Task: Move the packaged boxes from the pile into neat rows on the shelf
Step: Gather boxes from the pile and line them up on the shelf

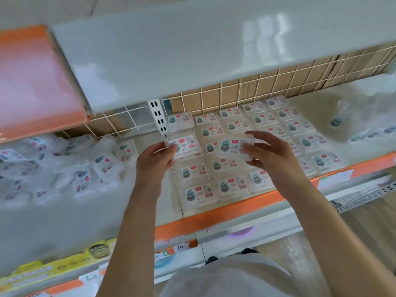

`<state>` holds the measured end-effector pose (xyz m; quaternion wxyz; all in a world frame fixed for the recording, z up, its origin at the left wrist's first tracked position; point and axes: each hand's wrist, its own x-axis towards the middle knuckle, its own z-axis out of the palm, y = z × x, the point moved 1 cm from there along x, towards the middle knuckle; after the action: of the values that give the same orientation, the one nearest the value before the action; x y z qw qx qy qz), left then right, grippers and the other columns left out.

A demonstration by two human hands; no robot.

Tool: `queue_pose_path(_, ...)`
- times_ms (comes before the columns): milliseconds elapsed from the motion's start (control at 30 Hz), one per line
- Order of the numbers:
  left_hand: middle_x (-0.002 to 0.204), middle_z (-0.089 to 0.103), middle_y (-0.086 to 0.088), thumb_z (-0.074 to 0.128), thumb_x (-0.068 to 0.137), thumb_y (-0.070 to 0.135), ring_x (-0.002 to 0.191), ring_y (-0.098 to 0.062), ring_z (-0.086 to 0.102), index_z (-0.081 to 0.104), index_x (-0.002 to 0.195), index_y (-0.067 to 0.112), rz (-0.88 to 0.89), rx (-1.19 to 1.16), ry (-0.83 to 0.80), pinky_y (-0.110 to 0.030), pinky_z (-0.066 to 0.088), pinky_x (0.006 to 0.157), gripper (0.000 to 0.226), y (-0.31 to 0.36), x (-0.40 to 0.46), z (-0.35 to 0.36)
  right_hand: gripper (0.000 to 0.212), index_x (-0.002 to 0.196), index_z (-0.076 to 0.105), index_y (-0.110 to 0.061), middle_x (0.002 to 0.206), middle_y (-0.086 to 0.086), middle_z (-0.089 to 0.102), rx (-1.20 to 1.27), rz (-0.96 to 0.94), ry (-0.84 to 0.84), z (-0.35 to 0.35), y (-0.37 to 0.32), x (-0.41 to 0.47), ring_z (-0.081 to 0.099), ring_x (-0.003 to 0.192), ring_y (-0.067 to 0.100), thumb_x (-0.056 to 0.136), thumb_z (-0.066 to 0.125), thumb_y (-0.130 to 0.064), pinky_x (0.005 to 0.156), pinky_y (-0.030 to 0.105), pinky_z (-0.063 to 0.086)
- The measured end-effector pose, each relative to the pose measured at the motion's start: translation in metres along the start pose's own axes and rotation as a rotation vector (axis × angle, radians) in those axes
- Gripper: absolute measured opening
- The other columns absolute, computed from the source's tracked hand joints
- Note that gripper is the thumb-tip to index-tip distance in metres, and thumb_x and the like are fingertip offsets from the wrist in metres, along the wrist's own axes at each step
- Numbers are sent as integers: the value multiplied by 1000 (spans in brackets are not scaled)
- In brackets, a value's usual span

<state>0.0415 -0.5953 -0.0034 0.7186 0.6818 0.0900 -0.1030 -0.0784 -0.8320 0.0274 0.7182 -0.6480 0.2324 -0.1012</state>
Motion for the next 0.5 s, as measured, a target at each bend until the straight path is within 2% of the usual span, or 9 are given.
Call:
queue_pose_path(167,98,76,-2,80,83,20,91,-12,71,72,97,18,-3,66,120,-25,57,83,16,0,19,13,31,117,70,-20,99,7,77,-39,-5,-61,-2,-6,27,72,101,27,87,75,-13,96,49,56)
queue_pose_path(333,83,73,5,80,84,24,70,-4,64,75,103,14,36,201,187,-17,54,70,23,1,36,18,30,116,70,-22,99,7,77,-71,-24,-109,-8,-6,42,72,100,23,87,76,-15,95,47,57)
queue_pose_path(433,87,73,3,79,85,22,72,-4,66,75,106,13,12,213,194,-15,52,66,24,0,43,20,30,116,71,-22,99,6,77,-77,-31,-119,-8,-8,50,72,100,23,87,76,-15,95,47,57)
queue_pose_path(500,91,74,1,79,85,22,77,-7,68,75,107,13,-13,213,196,-19,54,71,25,0,48,21,30,116,70,-22,99,5,77,-77,-40,-133,-6,-10,55,72,99,21,87,75,-14,96,46,56)
